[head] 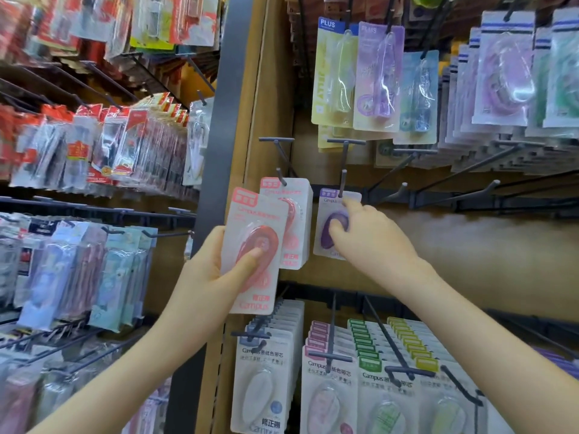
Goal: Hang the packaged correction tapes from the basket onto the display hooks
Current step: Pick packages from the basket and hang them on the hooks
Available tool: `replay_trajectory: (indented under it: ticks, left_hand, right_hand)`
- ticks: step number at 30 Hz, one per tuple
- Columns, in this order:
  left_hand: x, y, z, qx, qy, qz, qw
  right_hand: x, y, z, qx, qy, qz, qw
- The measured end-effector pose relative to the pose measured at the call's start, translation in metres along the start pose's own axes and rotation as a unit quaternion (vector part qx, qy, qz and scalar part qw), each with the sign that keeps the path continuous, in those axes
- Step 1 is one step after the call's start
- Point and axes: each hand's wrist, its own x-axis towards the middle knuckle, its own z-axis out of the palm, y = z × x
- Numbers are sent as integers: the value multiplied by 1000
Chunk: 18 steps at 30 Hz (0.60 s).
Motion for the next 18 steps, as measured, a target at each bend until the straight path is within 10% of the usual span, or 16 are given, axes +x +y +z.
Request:
replay_trajectory:
  ticks: [4, 9, 12, 18]
  left_hand:
    - [5, 7, 6, -67, -49, -14, 996]
    - [19, 22, 13, -82, -89, 11, 993]
    - [26, 16, 13, 169, 8, 108, 980]
    - [45, -11, 4, 466, 115, 274, 833]
  right_hand:
    - [-45, -26, -17, 308, -61, -59, 948]
    - [-40, -45, -9, 397, -29, -119, 910]
    - [-27, -50, -7, 415, -33, -120, 901]
    - [-7, -53, 4, 412, -50, -83, 906]
